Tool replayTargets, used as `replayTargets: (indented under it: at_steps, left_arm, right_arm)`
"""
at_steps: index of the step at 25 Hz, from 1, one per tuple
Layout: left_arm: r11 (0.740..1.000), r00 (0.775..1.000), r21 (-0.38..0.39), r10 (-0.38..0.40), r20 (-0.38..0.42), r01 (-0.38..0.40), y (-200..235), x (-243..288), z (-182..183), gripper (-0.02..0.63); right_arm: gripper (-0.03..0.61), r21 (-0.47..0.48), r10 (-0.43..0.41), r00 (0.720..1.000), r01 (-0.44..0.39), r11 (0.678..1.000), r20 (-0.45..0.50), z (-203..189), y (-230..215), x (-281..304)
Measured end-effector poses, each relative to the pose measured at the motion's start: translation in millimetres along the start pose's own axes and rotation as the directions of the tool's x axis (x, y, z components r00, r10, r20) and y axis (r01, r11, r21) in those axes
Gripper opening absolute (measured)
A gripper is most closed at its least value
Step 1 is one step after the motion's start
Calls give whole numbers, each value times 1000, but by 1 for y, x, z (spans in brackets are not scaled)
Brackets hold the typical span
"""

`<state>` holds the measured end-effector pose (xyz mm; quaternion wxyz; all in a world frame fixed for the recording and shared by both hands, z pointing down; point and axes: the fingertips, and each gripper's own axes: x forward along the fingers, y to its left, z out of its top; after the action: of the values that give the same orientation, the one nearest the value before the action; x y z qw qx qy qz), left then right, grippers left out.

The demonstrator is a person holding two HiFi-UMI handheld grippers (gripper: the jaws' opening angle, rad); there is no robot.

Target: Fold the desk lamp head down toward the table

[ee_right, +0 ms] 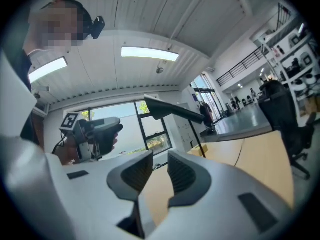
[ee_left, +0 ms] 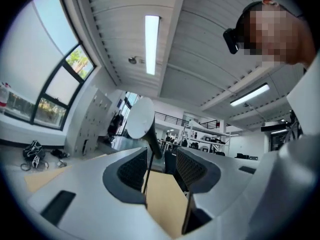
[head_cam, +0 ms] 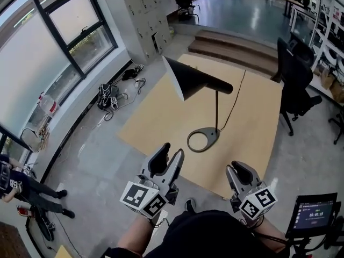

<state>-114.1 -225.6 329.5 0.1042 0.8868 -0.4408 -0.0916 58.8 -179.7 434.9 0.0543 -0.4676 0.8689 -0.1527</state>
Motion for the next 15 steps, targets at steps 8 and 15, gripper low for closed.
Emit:
replayTargets:
  at_steps: [8, 15]
  left_arm:
    - [974, 969, 149, -193, 156, 170, 15, 77, 107, 189]
    - [938, 954, 282, -253, 161, 201, -11, 151, 142, 189]
  right_arm:
    - [95, -137, -75, 986, 95, 986, 147, 74, -52, 56]
    - [95, 15, -103, 968, 103, 995, 227, 119, -146, 108]
